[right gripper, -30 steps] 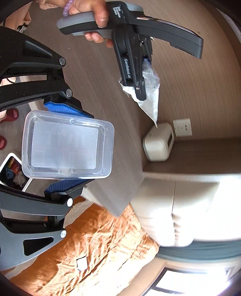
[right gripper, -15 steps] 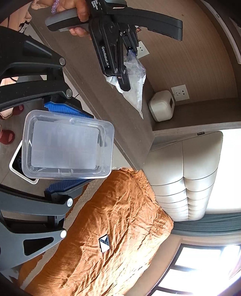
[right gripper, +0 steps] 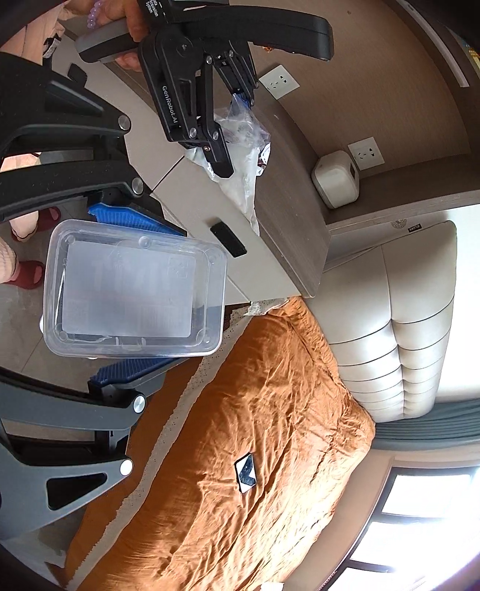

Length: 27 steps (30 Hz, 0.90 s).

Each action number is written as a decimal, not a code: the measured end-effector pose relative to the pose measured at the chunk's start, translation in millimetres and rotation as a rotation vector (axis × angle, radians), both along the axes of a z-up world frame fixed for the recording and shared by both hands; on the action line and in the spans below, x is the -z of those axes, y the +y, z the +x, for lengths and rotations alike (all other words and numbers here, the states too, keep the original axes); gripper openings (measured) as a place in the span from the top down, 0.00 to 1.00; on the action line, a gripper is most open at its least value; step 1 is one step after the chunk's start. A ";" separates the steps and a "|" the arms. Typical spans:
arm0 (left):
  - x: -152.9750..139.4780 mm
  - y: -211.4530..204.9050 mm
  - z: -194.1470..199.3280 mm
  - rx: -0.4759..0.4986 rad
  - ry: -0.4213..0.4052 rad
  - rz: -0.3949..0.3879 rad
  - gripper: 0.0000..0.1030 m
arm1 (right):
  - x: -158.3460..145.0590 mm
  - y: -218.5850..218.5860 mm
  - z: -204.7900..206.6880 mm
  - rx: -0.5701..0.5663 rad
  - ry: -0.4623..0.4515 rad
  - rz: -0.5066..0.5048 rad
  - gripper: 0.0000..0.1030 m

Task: Collect trash
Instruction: 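Carry the plastic bag and plastic box with both tools over the bin, then open both tools to drop the bag and box into the bin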

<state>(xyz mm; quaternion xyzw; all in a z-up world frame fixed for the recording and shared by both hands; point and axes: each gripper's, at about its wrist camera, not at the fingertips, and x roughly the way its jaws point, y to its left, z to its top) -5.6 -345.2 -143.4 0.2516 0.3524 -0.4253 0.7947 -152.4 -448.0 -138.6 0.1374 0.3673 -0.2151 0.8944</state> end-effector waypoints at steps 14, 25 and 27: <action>145.3 -23.3 -12.6 0.062 0.266 0.194 0.45 | 99.2 -30.6 -7.2 0.124 0.117 0.208 0.42; 335.5 -47.3 -23.7 0.087 0.582 0.296 0.39 | 263.2 -61.8 21.2 0.246 0.221 0.447 0.42; 367.3 -52.5 -21.5 0.092 0.648 0.286 0.10 | 299.0 -70.5 25.0 0.256 0.234 0.503 0.20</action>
